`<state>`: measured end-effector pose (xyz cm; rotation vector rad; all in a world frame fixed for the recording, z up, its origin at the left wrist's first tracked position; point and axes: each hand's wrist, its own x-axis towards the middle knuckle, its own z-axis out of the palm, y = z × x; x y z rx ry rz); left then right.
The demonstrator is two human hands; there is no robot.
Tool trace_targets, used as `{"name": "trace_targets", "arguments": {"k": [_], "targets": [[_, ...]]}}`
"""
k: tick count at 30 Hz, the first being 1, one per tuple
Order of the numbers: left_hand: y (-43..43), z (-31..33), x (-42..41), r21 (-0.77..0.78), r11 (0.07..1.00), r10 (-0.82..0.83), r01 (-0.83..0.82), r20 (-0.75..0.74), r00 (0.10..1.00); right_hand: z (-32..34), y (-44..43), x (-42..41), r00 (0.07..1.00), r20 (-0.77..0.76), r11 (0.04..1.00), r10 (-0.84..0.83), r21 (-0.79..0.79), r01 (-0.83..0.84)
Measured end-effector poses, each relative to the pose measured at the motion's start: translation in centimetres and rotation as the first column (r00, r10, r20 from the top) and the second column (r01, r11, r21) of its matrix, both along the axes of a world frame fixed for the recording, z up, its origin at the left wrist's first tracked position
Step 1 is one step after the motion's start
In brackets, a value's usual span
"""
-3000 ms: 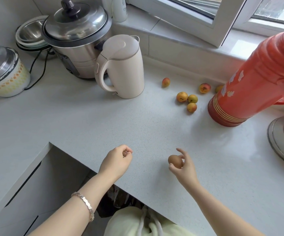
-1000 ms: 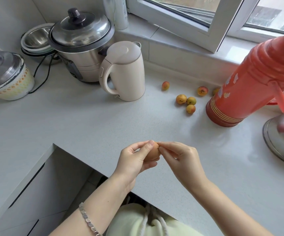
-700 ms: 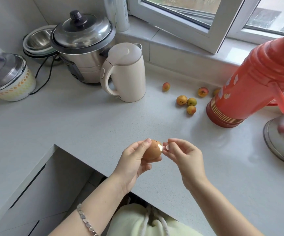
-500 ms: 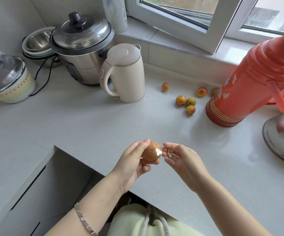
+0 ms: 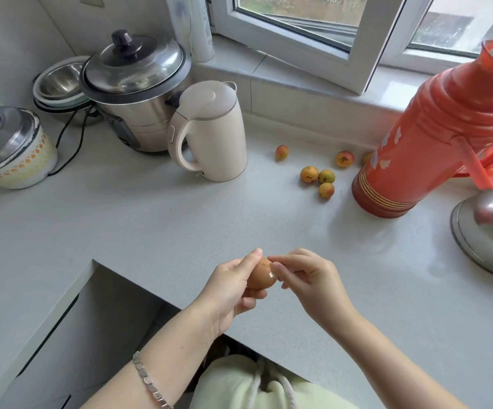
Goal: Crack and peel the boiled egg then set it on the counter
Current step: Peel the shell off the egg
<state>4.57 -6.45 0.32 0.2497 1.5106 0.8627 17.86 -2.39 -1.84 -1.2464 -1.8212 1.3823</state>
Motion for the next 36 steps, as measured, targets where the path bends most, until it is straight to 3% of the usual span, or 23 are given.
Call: {"name": "trace_targets", "arguments": {"k": [3, 5, 7, 10, 13, 17, 22, 29, 36], "targets": [[0.1, 0.1, 0.2, -0.003, 1.000, 0.003, -0.003, 0.003, 1.000, -0.1, -0.3, 0.0, 0.998, -0.030, 0.994, -0.053, 0.094, 0.056], [0.1, 0.2, 0.2, 0.012, 1.000, 0.004, -0.004, 0.006, 1.000, 0.1, -0.5, -0.2, 0.987, -0.062, 0.989, -0.145, 0.027, 0.147], [0.1, 0.3, 0.2, 0.050, 0.999, 0.007, -0.009, 0.022, 1.000, 0.2, -0.4, -0.3, 0.949, -0.149, 0.948, -0.278, -0.204, 0.245], [0.1, 0.7, 0.2, 0.134, 0.990, 0.035, -0.047, 0.087, 0.996, 0.4, 0.0, -0.2, 0.802, -0.333, 0.740, -0.496, -0.646, 0.190], [0.1, 0.8, 0.1, 0.177, 0.979, 0.075, -0.099, 0.136, 0.988, 0.5, 0.3, 0.2, 0.722, -0.419, 0.641, -0.551, -0.767, 0.045], [0.0, 0.7, 0.0, 0.201, 0.972, 0.093, -0.121, 0.143, 0.985, 0.6, 0.7, 0.5, 0.796, -0.423, 0.696, -0.434, -0.718, -0.002], [-0.1, 0.6, -0.1, 0.209, 0.977, 0.036, -0.047, 0.055, 0.998, 1.0, 0.6, 0.4, 0.965, -0.220, 0.873, -0.142, -0.488, 0.017], [0.0, 0.5, -0.2, 0.207, 0.975, -0.061, 0.084, -0.119, 0.991, 1.2, 0.8, 0.2, 0.987, -0.154, 0.947, -0.052, -0.321, -0.001], [-0.3, 0.2, 0.0, 0.233, 0.969, -0.048, 0.078, -0.128, 0.991, 0.9, 0.4, 0.2, 0.983, -0.176, 0.977, -0.040, -0.211, 0.002]]}}
